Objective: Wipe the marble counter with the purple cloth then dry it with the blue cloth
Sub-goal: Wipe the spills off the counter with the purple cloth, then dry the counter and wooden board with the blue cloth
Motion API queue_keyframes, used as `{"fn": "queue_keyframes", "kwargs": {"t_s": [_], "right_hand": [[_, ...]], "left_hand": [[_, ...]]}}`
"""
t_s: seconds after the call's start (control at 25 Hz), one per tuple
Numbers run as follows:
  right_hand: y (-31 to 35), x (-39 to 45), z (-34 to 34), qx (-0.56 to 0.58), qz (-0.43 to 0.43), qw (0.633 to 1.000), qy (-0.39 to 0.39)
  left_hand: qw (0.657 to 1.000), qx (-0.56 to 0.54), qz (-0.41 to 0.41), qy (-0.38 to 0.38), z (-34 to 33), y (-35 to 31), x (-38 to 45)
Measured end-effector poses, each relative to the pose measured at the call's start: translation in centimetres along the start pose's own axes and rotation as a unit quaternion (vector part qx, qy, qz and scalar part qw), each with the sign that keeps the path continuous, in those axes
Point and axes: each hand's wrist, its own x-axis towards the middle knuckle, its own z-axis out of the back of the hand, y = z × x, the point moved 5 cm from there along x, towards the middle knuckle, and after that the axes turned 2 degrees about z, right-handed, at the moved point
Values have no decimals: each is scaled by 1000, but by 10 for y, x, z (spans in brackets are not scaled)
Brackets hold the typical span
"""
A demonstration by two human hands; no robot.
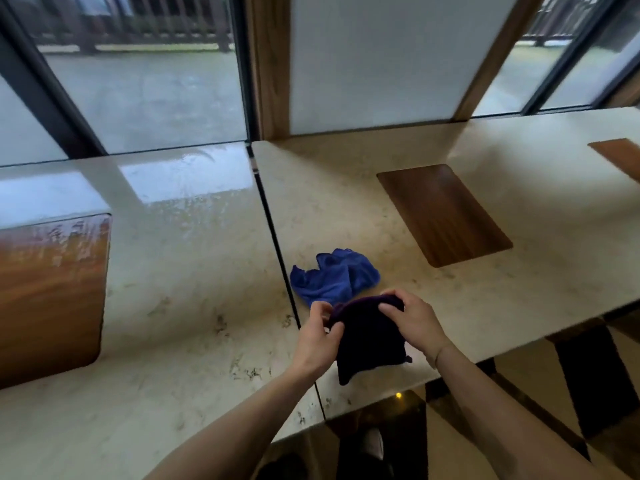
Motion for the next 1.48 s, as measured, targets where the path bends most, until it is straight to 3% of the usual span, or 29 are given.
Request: {"fn": "queue_keyframes", "kwargs": {"t_s": [0.2,0.52,0.76,1.04,1.28,1.4,1.48], "right_hand": [[-13,35,-2,-14,13,995,95],[-50,53,-8,-48,24,976,212],[-63,59,-21,-70,50,978,192],[-63,67,-22,-211,114,958,157],[-30,125,-8,-135,92,983,79],[-15,152,-20,-74,67,984,150],[-12,161,-31,-41,46,978,197]], "left_hand": [[994,-51,82,-51,-17,9,2],[982,-18,154,-106,-49,24,-9],[984,40,125,-120,-49,34,-4],[959,229,81,-148,-33,37,9],[950,208,25,-233,11,6,49],[945,220,31,-238,30,-5,76],[942,274,26,-191,29,-13,88]]}}
